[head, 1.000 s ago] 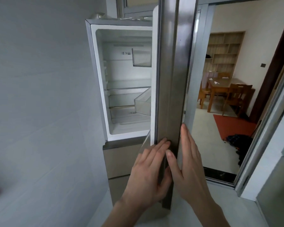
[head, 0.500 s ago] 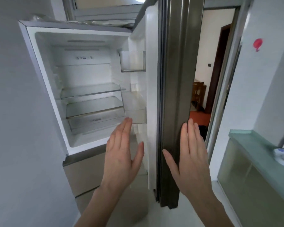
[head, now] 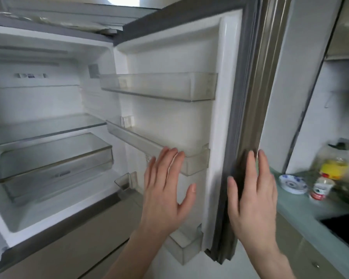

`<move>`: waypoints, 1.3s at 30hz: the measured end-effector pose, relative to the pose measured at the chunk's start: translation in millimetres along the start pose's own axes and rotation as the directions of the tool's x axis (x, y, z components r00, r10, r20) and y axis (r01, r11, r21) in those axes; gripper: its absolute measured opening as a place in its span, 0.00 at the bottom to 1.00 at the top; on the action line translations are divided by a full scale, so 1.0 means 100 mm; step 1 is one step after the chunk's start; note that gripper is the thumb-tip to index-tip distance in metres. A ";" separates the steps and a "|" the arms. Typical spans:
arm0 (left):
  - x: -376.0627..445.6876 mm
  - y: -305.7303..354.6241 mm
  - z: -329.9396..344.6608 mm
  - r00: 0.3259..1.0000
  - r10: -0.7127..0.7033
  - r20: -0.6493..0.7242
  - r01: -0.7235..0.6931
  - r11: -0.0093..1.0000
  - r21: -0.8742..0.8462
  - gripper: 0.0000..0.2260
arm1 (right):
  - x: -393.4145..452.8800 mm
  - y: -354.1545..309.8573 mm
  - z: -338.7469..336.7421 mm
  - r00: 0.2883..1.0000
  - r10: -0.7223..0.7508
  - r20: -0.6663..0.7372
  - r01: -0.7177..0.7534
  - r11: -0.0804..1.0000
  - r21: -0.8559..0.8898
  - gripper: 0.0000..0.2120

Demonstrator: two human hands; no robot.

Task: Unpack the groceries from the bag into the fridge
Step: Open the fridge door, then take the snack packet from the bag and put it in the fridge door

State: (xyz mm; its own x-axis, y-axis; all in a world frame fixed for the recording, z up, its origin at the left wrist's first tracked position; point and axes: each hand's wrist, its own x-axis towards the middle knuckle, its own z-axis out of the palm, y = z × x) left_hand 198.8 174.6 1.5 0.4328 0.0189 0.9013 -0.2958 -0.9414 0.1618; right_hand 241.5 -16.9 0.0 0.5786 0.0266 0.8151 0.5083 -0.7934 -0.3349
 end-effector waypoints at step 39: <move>1.01 -0.37 1.30 0.953 0.019 0.303 0.002 0.998 -0.070 0.28 | 0.50 0.41 -0.07 0.980 0.108 0.170 -0.025 0.902 -0.431 0.31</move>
State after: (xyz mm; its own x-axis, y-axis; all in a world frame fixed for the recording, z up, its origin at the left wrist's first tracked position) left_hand 363.6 167.3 34.3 0.6649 -0.1024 0.7399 -0.3538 -0.9155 0.1913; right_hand 287.1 -52.7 29.9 0.7301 0.0434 0.6820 0.1692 -0.9784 -0.1189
